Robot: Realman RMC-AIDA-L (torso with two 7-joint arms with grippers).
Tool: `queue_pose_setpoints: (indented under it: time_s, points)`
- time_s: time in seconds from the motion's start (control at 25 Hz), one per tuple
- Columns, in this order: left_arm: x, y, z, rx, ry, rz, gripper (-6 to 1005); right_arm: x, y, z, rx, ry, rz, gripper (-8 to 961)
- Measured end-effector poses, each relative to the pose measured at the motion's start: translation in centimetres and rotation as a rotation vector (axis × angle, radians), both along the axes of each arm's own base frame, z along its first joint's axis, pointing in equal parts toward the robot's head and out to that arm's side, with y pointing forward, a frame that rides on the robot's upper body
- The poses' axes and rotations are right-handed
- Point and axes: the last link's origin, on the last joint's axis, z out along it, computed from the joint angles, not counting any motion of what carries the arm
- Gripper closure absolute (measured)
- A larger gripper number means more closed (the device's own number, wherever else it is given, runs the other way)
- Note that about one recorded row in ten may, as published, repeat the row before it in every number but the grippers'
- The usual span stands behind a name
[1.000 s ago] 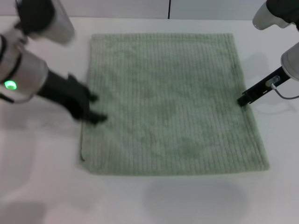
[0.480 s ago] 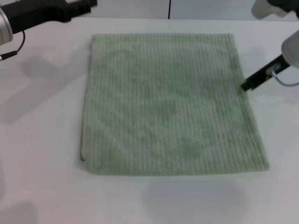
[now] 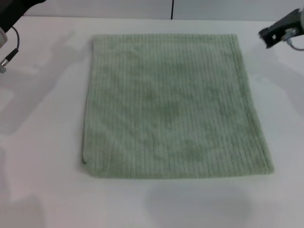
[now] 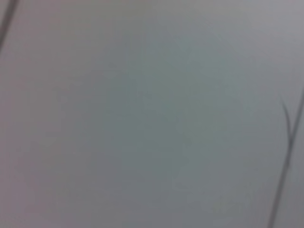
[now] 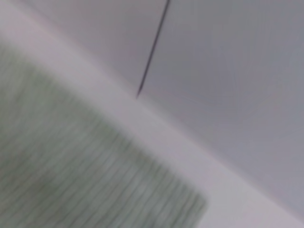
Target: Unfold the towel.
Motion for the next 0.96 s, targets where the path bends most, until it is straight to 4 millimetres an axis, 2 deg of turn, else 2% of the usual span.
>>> queue_pose_setpoints:
  time_s: [0.16, 0.28, 0.32, 0.4, 0.48, 0.52, 0.56, 0.6, 0.64, 0.68, 0.72, 0.76, 0.88, 0.92, 0.96]
  points:
    - [-0.6, 0.0, -0.1, 0.061, -0.043, 0.029, 258, 0.7, -1.3, 0.4, 0.125, 0.041, 0.092, 955]
    - [-0.8, 0.1, -0.6, 0.077, -0.055, 0.049, 258, 1.6, -2.5, 1.0, 0.284, 0.072, 0.184, 954]
    - [-0.9, 0.1, -1.2, 0.085, -0.059, 0.063, 258, 2.7, -3.5, 1.4, 0.415, 0.094, 0.234, 954]
    - [-1.0, 0.1, -1.4, 0.093, -0.058, 0.073, 258, 3.2, -3.8, 1.5, 0.478, 0.107, 0.255, 954]
    - [-1.2, 0.0, -1.9, 0.107, -0.058, 0.09, 258, 4.6, -4.7, 1.6, 0.589, 0.129, 0.275, 954]
    - [-1.4, 0.0, -2.2, 0.121, -0.056, 0.106, 258, 6.2, -5.5, 1.8, 0.703, 0.147, 0.289, 954]
    - [-1.4, 0.0, -2.2, 0.121, -0.056, 0.106, 258, 6.2, -5.5, 1.8, 0.703, 0.147, 0.289, 954]
    - [-1.5, 0.0, -2.2, 0.134, -0.05, 0.112, 258, 7.9, -6.3, 2.0, 0.809, 0.167, 0.299, 954]
    - [-1.6, -0.1, -2.3, 0.142, -0.042, 0.116, 258, 7.9, -6.3, 2.0, 0.809, 0.167, 0.299, 954]
    - [-1.7, -0.1, -2.3, 0.153, -0.035, 0.122, 258, 8.8, -6.7, 2.0, 0.85, 0.173, 0.302, 954]
    - [-1.9, -0.2, -2.3, 0.173, -0.02, 0.132, 258, 10.2, -7.6, 2.3, 0.951, 0.195, 0.33, 954]
    - [-1.9, -0.2, -2.3, 0.173, -0.02, 0.132, 258, 10.2, -7.6, 2.3, 0.951, 0.195, 0.33, 954]
    - [-2.1, -0.3, -2.2, 0.203, -0.003, 0.141, 258, 12.1, -8.9, 2.5, 1.054, 0.243, 0.358, 954]
    - [-2.3, -0.5, -2.1, 0.222, 0.012, 0.148, 258, 13.3, -9.5, 2.4, 1.082, 0.248, 0.36, 954]
    - [-2.3, -0.5, -2.1, 0.222, 0.012, 0.148, 258, 13.3, -9.5, 2.4, 1.082, 0.248, 0.36, 954]
